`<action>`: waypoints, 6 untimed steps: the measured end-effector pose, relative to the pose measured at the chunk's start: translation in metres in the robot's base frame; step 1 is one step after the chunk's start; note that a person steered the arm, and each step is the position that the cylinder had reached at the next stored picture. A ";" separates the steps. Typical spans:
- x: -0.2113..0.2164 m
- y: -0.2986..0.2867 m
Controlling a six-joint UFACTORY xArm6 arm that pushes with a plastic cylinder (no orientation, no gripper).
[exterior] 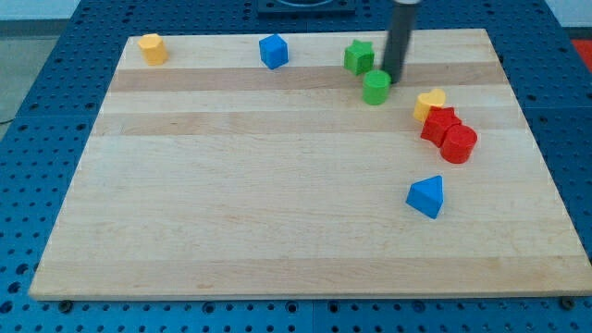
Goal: Move the red star to the left of the red circle
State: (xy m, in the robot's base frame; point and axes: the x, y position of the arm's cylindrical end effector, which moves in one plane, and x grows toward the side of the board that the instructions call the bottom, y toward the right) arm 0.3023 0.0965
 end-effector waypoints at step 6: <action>0.109 0.010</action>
